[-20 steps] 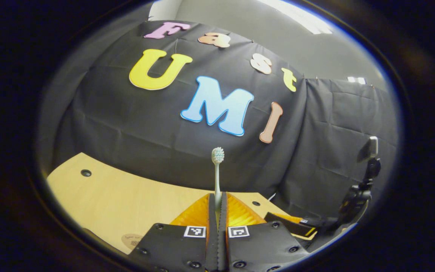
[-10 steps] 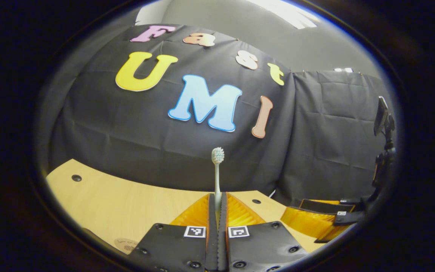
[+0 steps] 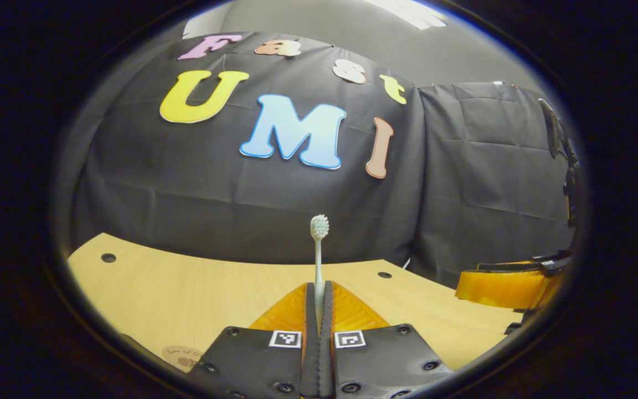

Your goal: Put the toothbrush and toothpaste on the desktop into the cup, then pick up the cup and place it on the coaster on the desktop.

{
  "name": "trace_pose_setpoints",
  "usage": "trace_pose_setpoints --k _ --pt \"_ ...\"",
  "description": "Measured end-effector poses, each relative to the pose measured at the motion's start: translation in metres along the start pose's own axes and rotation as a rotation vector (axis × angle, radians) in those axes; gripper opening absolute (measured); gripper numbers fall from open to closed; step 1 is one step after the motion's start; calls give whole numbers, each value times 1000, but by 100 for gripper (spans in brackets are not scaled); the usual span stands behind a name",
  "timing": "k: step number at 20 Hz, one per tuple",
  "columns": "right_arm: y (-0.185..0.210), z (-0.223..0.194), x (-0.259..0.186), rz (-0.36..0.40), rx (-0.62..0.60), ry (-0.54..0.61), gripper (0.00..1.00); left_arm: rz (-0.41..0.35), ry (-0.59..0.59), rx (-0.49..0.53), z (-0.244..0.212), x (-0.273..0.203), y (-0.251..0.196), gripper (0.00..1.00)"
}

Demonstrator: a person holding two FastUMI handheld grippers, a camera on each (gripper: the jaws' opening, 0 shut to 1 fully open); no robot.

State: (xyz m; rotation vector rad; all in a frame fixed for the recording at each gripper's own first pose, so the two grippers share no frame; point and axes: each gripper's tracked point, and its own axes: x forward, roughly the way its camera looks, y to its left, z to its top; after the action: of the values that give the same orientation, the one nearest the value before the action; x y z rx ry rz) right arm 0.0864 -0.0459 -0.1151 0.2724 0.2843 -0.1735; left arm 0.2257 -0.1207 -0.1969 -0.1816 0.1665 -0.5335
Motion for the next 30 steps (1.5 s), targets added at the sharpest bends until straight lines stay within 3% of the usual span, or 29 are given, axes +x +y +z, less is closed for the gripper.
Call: trace_pose_setpoints --k 6,10,11,12,15,18,19,21,26,30 --pt "3 -2 1 4 -9 15 80 -18 -3 49 -13 -1 -6 11" --pt "3 -3 1 5 -2 22 80 -55 22 69 -23 -4 -16 21" --pt "4 -4 1 5 -5 28 81 -43 23 74 -21 -4 -13 31" --pt "4 -5 1 5 -6 31 81 -47 25 74 -19 -5 -13 31" --pt "6 -2 1 10 3 36 80 -34 14 76 -13 -10 -9 69" --pt "8 -2 2 15 18 65 81 -9 11 72 1 -20 -7 74" --pt "9 0 3 21 27 77 86 3 11 72 5 -24 -3 76" --pt "12 4 2 29 37 85 89 19 5 82 16 -33 -3 90" --pt "20 5 0 45 -12 128 93 72 -8 62 45 -62 1 92" --pt "32 -7 -1 99 -72 207 95 159 -20 80 71 -88 12 92"
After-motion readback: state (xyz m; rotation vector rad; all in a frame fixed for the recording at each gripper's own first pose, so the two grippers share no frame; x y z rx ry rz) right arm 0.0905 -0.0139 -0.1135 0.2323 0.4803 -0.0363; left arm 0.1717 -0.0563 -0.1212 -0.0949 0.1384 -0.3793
